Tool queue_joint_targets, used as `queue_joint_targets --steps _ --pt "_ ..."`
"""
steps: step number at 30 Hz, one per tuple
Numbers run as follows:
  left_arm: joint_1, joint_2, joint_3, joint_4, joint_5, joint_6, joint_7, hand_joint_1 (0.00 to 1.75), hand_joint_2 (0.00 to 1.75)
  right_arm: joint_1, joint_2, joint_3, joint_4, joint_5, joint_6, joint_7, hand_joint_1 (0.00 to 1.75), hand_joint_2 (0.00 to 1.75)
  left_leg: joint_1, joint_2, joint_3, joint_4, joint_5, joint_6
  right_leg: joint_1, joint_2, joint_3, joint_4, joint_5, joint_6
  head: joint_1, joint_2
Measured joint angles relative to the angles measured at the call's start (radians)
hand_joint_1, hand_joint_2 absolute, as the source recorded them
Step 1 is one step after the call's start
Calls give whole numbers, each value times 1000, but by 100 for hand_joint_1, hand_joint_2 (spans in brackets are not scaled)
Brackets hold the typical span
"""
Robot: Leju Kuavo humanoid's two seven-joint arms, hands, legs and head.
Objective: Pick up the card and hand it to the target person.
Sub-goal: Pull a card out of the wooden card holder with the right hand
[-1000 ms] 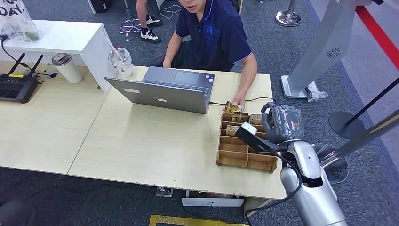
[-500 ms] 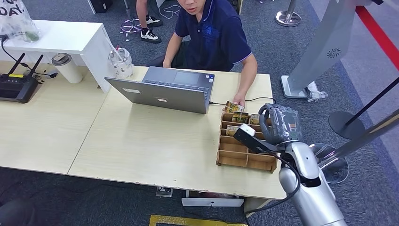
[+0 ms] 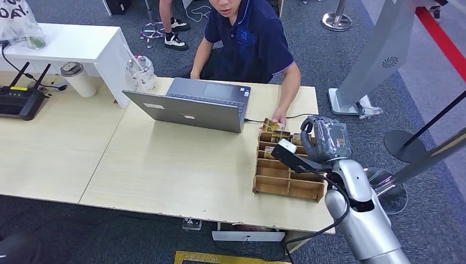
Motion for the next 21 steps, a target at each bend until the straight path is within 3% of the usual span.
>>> queue_joint_targets --steps 5,10,15,18,21 --pt "0 -1 0 1 -1 0 0 0 0 0 5 4 0 7 2 9 133 175 0 0 0 0 0 0 0 0 0 0 0 0 0 0" --pt "-2 -1 -1 2 -8 -2 0 0 0 -1 9 5 0 27 18 36 104 175 0 0 0 0 0 0 0 0 0 0 0 0 0 0" --pt "-4 -2 -4 4 -12 -3 0 0 0 -3 16 3 10 56 34 61 100 175 0 0 0 0 0 0 0 0 0 0 0 0 0 0" --pt "-4 -3 -4 6 -16 -4 2 0 0 -3 21 -9 19 81 43 69 82 175 0 0 0 0 0 0 0 0 0 0 0 0 0 0" --pt "-5 -4 -4 9 -20 -5 4 0 0 -4 26 -24 39 101 54 77 80 175 0 0 0 0 0 0 0 0 0 0 0 0 0 0"
